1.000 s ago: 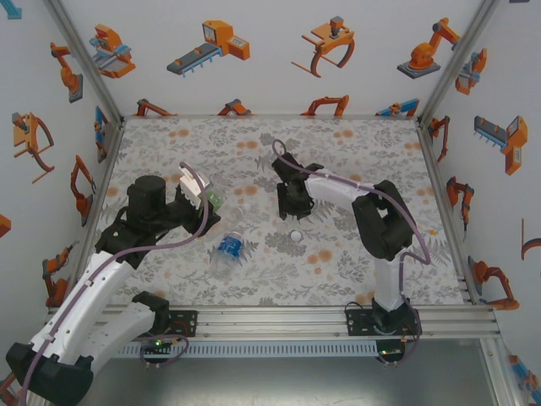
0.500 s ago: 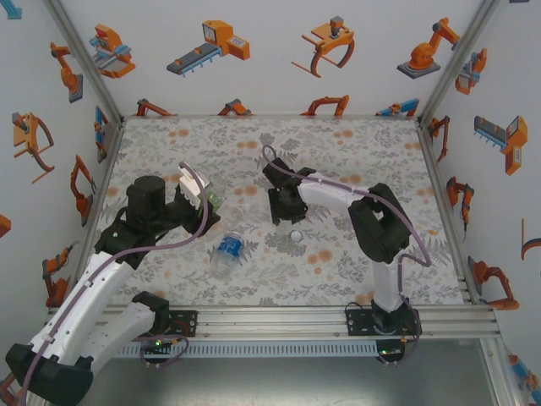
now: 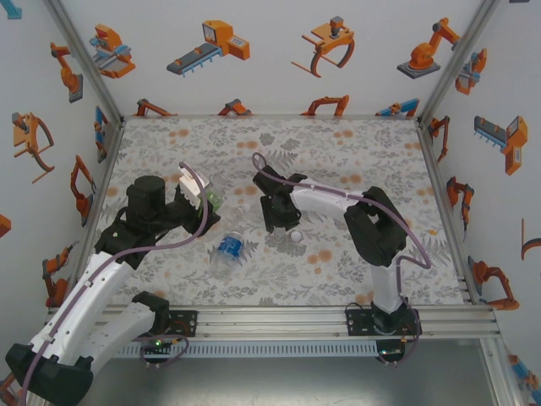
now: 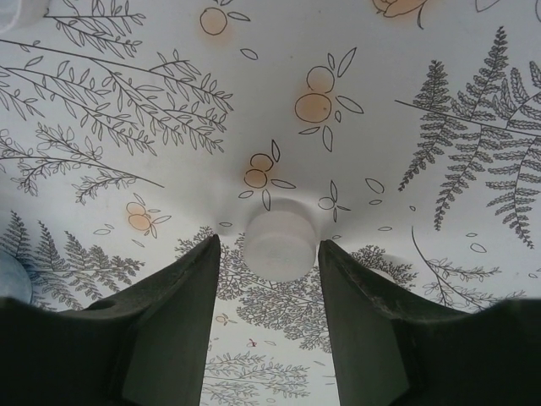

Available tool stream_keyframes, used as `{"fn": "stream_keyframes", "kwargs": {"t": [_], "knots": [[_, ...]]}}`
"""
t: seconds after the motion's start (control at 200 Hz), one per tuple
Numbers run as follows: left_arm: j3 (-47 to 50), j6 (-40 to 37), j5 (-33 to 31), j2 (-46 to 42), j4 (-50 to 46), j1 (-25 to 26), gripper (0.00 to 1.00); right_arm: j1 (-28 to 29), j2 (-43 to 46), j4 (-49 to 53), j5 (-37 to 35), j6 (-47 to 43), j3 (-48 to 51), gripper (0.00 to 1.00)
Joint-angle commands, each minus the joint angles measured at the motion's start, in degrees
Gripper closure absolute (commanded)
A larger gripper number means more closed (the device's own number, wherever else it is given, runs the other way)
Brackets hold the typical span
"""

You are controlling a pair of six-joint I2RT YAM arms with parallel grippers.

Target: Screw on the bottle caps

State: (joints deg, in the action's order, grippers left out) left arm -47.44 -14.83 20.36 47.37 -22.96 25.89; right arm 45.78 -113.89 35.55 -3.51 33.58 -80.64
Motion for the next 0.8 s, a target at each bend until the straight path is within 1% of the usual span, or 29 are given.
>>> {"fn": "stream_keyframes", "kwargs": {"t": [0.0, 0.2, 0.29, 0.796], "knots": [[-0.59, 0.76, 0.19, -0.72, 0.46, -0.06, 0.99, 0.10, 1.04, 1.69, -1.58, 0.78, -0.84, 0.52], [-0.64, 0.81, 0.16, -0.61, 0.47, -0.09, 0.99, 0.19, 0.77, 1.47, -0.91, 0.83, -0.83, 0.54], [-0.64, 0.83, 0.20, -0.67, 0.46, -0.09, 0.99, 0.19, 0.51, 1.39, -0.63, 0.87, -0.92, 0.56], [-0.64, 0.86, 0.25, -0.67, 0.39, -0.06, 0.99, 0.19, -1.50, 1.47, -0.28, 0.74, -1.44, 0.59]]}}
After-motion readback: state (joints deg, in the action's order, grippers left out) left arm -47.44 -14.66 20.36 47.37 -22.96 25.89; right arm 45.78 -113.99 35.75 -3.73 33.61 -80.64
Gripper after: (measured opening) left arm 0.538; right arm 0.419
